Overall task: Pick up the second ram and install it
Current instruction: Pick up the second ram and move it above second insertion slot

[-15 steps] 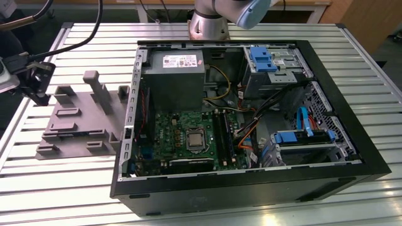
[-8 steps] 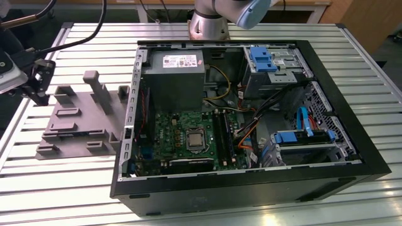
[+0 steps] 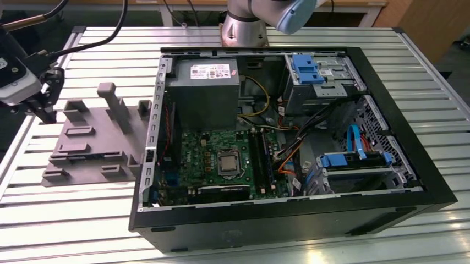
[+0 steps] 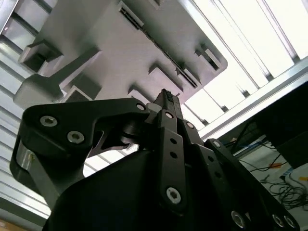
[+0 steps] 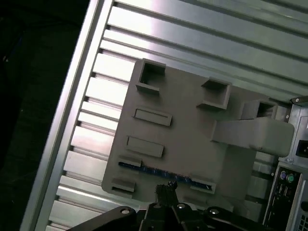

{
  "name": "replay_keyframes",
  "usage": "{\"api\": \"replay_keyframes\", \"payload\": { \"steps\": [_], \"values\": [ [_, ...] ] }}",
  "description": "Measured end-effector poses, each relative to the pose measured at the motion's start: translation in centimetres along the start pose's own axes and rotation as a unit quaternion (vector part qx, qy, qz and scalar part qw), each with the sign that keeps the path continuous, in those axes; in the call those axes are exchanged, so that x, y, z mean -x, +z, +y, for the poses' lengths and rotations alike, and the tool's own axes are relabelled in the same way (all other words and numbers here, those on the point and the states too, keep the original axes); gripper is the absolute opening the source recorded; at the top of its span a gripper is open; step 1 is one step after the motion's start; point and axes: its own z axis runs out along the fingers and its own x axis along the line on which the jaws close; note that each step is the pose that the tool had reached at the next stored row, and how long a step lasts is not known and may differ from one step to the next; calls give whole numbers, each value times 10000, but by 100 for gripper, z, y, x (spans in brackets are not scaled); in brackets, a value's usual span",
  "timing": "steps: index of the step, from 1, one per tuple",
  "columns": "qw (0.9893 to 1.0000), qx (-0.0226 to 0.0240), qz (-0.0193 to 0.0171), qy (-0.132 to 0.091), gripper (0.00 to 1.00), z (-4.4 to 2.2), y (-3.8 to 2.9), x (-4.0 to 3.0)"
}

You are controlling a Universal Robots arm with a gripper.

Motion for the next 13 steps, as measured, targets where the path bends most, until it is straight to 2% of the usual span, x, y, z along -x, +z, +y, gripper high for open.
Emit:
{"api": "replay_keyframes", "payload": {
  "steps": [3,6,10,13],
  "values": [
    [9996,7,12,-269,11,0,2,0],
    [9985,13,23,-538,11,0,4,0],
    [9959,22,39,-901,11,0,7,0],
    [9931,29,51,-1172,11,0,9,0]
  ]
}}
